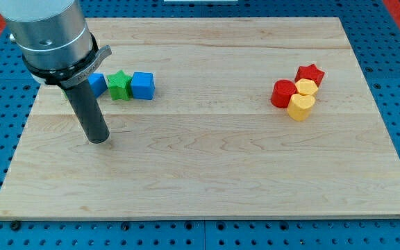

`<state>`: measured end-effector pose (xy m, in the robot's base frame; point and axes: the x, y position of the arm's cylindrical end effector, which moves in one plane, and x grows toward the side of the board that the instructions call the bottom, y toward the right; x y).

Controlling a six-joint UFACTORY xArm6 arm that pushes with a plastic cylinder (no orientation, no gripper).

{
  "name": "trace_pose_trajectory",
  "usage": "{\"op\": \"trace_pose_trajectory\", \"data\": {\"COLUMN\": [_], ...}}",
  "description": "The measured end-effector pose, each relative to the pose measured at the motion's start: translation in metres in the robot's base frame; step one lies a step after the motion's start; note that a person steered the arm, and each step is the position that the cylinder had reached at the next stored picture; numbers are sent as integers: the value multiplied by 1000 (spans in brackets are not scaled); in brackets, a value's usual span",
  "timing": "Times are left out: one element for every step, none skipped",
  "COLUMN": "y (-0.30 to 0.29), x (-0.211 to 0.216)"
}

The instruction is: Move your arm to the right side of the board

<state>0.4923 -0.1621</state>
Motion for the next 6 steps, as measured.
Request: {"op": "trace_pose_trajectory", "data": {"y": [0,23,144,275,396,385], "x": [0,3,-5,-6,-6,-23]}}
